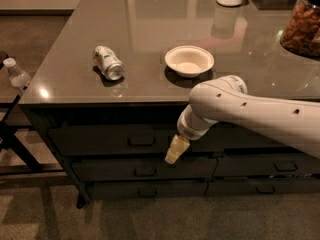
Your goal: Open top drawer
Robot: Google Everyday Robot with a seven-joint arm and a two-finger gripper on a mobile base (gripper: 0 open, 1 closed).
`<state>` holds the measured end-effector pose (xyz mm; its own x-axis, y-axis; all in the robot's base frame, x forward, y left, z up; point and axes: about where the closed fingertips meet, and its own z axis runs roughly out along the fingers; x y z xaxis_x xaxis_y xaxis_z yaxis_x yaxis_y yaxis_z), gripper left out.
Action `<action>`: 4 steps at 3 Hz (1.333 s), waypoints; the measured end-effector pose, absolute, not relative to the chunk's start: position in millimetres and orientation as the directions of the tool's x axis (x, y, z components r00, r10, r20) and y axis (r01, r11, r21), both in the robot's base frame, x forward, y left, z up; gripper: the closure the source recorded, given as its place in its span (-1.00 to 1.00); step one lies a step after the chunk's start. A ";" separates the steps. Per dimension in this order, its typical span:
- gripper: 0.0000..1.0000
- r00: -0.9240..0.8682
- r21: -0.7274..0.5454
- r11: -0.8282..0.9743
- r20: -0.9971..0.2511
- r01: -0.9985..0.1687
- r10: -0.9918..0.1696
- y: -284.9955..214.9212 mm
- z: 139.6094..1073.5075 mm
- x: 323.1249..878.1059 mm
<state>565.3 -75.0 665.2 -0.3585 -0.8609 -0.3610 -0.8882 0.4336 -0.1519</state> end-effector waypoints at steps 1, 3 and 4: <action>-1.00 -0.354 -0.142 0.426 -0.359 -0.894 -0.864 -69.6 653.0 566.7; -1.00 -0.331 -0.117 0.388 -0.334 -0.914 -0.883 -61.9 641.2 554.0; -1.00 -0.341 -0.077 0.382 -0.318 -0.921 -0.885 -68.1 639.6 531.2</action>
Offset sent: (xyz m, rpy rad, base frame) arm -0.0007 0.0158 -0.0286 -0.0020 0.0350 0.0284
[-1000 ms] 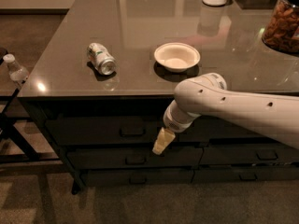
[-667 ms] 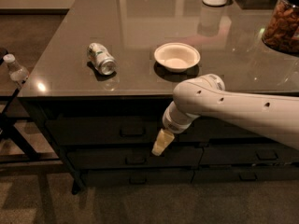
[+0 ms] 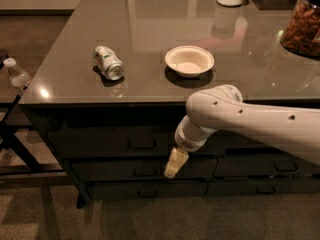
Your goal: Open top drawer
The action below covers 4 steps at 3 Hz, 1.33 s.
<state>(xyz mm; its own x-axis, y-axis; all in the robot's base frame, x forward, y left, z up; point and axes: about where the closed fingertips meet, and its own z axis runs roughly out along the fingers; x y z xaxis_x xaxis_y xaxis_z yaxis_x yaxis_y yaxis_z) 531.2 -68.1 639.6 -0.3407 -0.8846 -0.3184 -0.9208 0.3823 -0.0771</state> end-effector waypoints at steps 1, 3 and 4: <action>-1.00 -0.365 -0.027 0.395 -0.326 -0.918 -0.872 -80.7 646.8 499.9; -1.00 -0.374 -0.004 0.397 -0.321 -0.918 -0.870 -87.0 648.1 484.4; -1.00 -0.405 0.025 0.416 -0.289 -0.909 -0.867 -101.2 650.4 453.3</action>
Offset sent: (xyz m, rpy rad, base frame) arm -0.1003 -0.0368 0.0293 0.0649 0.1190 -0.0069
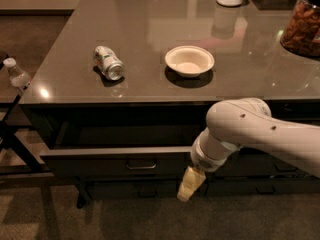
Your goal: Open top drawer
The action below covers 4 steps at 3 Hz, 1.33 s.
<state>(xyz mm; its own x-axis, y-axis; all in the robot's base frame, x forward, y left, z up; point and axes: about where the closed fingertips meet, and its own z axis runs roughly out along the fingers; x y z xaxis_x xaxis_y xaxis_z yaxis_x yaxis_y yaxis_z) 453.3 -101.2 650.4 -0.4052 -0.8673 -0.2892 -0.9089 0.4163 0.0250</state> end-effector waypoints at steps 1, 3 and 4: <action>-1.00 -0.438 0.070 0.436 -0.264 -0.897 -0.859 -121.3 658.1 406.3; -1.00 -0.446 0.089 0.439 -0.258 -0.894 -0.857 -125.7 653.6 394.0; -1.00 -0.476 0.128 0.458 -0.214 -0.879 -0.853 -137.8 649.9 361.9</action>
Offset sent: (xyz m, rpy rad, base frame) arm -0.0993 -0.0404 0.0147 -0.0038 0.1111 -0.0370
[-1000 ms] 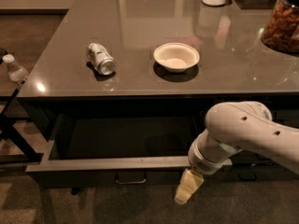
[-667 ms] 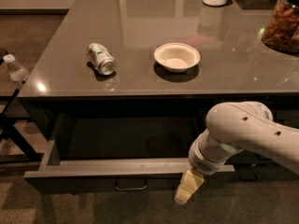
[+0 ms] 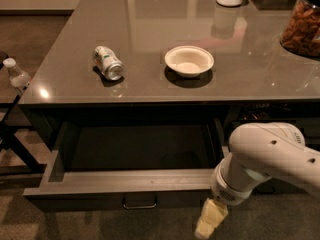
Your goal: Open top drawer
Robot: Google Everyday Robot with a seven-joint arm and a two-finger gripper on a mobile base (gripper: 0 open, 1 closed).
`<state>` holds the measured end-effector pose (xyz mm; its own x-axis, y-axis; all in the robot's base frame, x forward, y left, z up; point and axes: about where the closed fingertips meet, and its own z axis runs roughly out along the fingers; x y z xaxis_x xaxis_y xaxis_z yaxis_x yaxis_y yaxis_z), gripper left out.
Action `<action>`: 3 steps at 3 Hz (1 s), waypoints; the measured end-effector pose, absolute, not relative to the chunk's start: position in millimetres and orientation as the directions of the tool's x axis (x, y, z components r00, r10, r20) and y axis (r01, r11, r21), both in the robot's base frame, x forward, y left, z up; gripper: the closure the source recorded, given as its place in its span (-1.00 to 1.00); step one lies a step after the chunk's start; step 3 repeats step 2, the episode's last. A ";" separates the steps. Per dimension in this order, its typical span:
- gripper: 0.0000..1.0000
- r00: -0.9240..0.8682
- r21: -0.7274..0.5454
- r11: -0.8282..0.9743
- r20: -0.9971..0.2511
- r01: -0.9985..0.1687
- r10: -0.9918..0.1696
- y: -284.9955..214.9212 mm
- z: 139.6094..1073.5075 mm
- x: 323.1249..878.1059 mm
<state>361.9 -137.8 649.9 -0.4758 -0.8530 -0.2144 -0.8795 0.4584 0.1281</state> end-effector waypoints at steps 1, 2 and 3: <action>-1.00 -0.510 0.169 0.485 -0.173 -0.858 -0.842 -159.5 667.9 306.8; -1.00 -0.512 0.168 0.487 -0.172 -0.857 -0.841 -160.9 670.4 304.3; -1.00 -0.512 0.168 0.487 -0.172 -0.857 -0.841 -160.9 670.4 304.3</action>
Offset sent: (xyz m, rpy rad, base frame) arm -0.1087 -0.0427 0.0383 -0.0216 0.1033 -0.0531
